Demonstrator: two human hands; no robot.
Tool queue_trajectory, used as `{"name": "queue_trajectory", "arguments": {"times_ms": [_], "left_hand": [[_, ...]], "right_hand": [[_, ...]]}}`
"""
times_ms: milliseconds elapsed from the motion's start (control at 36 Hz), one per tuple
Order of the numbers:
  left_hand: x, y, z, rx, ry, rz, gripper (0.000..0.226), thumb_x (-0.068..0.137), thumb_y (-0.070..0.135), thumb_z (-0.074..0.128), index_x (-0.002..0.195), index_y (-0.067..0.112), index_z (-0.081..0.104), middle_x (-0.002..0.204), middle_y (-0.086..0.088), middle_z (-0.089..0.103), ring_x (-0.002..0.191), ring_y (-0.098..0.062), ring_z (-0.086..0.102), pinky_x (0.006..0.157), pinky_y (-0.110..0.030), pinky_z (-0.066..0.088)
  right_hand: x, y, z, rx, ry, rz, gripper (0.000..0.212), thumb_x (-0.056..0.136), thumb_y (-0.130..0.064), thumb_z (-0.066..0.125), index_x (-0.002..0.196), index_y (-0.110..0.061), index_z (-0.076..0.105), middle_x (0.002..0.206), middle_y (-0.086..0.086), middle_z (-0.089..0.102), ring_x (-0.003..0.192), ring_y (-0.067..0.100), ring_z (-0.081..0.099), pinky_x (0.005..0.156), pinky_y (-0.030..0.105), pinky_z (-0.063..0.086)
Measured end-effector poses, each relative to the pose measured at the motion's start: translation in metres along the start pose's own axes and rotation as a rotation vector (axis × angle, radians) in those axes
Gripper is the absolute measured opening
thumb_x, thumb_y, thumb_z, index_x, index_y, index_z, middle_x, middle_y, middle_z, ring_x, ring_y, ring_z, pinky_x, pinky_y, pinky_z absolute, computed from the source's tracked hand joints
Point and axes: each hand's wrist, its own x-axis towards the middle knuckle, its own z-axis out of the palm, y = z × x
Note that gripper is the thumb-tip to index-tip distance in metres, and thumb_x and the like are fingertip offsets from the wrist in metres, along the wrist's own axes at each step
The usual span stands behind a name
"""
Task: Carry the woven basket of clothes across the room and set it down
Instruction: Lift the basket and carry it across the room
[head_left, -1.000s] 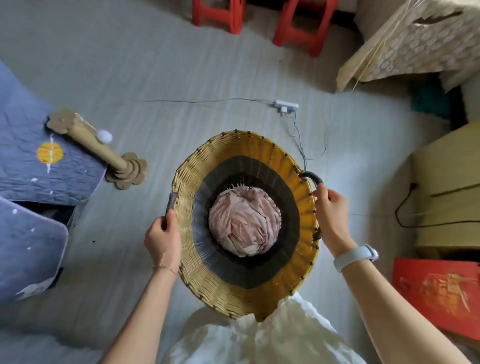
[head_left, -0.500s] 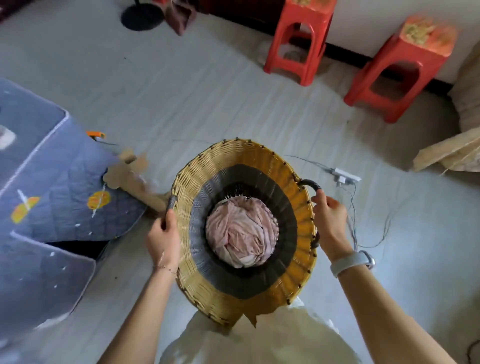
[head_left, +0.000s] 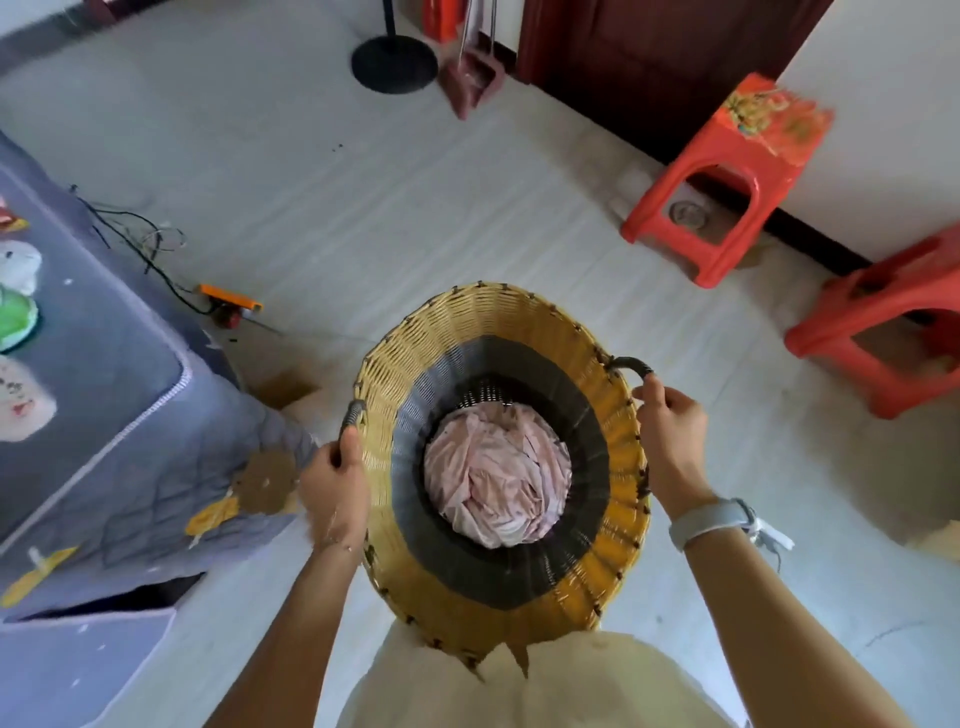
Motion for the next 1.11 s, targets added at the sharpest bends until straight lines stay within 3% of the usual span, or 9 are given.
{"name": "queue_trajectory", "arguments": {"times_ms": [111,167,278,472,722,806,917,1028,1111], "left_hand": [[0.081,0.049,0.009,0.019,0.008,0.013,0.041,0.095,0.033,0.041,0.087,-0.001,0.061,0.084,-0.017,0.057,0.083,-0.03,0.052,0.072,-0.031,0.032],[0.117,0.071,0.011,0.033,0.021,0.015,0.04,0.096,0.032,0.04,0.088,-0.001,0.061,0.085,-0.018,0.057,0.093,-0.036,0.057,0.074,-0.032,0.034],[0.179,0.111,0.012,0.06,0.071,-0.007,0.048,0.096,0.032,0.041,0.095,-0.01,0.063,0.104,-0.03,0.065,0.1,-0.042,0.059,0.084,-0.04,0.043],[0.278,0.175,0.017,-0.01,0.156,0.003,0.04,0.096,0.029,0.04,0.085,-0.003,0.061,0.081,-0.017,0.054,0.082,-0.029,0.053,0.076,-0.037,0.04],[0.413,0.245,0.028,-0.066,0.277,-0.102,0.051,0.094,0.034,0.04,0.072,-0.009,0.055,0.062,-0.017,0.047,0.065,-0.028,0.042,0.061,-0.038,0.033],[0.452,0.273,0.029,-0.105,0.313,-0.134,0.047,0.094,0.033,0.042,0.057,0.003,0.043,0.053,-0.009,0.039,0.057,-0.024,0.034,0.053,-0.037,0.026],[0.494,0.298,0.029,-0.138,0.386,-0.184,0.048,0.095,0.027,0.042,0.049,0.015,0.033,0.05,-0.006,0.034,0.053,-0.019,0.03,0.052,-0.036,0.023],[0.541,0.314,0.024,-0.155,0.419,-0.224,0.048,0.095,0.027,0.041,0.048,0.016,0.032,0.05,-0.005,0.031,0.051,-0.015,0.027,0.049,-0.031,0.022],[0.586,0.319,0.018,-0.163,0.441,-0.226,0.048,0.094,0.028,0.042,0.05,0.013,0.031,0.051,-0.005,0.028,0.051,-0.016,0.026,0.049,-0.032,0.02]], "right_hand": [[0.05,-0.056,0.057,-0.031,0.02,0.017,0.051,0.093,-0.029,0.04,0.101,0.018,0.056,0.076,0.03,0.053,0.07,0.026,0.042,0.061,0.039,0.038],[0.072,-0.083,0.083,-0.014,-0.01,0.026,0.05,0.094,-0.029,0.039,0.101,0.017,0.056,0.076,0.016,0.047,0.068,0.026,0.04,0.06,0.034,0.033],[0.108,-0.131,0.13,-0.026,-0.039,-0.017,0.049,0.094,-0.027,0.039,0.101,0.017,0.057,0.076,0.015,0.046,0.064,0.026,0.038,0.053,0.029,0.029],[0.175,-0.208,0.216,-0.011,-0.118,-0.022,0.046,0.095,-0.028,0.038,0.096,0.013,0.059,0.059,0.004,0.041,0.053,0.017,0.033,0.051,0.029,0.028],[0.283,-0.321,0.347,-0.076,-0.241,-0.156,0.048,0.094,-0.026,0.04,0.099,0.019,0.056,0.075,0.015,0.046,0.069,0.026,0.04,0.062,0.034,0.032],[0.313,-0.363,0.393,-0.121,-0.296,-0.187,0.047,0.093,-0.027,0.041,0.098,0.016,0.058,0.073,0.016,0.046,0.069,0.026,0.041,0.063,0.034,0.034],[0.338,-0.407,0.448,-0.165,-0.323,-0.234,0.049,0.092,-0.028,0.042,0.098,0.018,0.055,0.08,0.04,0.052,0.069,0.025,0.041,0.062,0.047,0.044],[0.356,-0.444,0.498,-0.203,-0.368,-0.245,0.048,0.093,-0.03,0.041,0.098,0.015,0.058,0.073,0.018,0.046,0.07,0.025,0.042,0.063,0.035,0.036],[0.366,-0.468,0.541,-0.209,-0.38,-0.26,0.048,0.093,-0.03,0.042,0.098,0.016,0.057,0.072,0.027,0.042,0.069,0.025,0.041,0.061,0.041,0.04]]}}
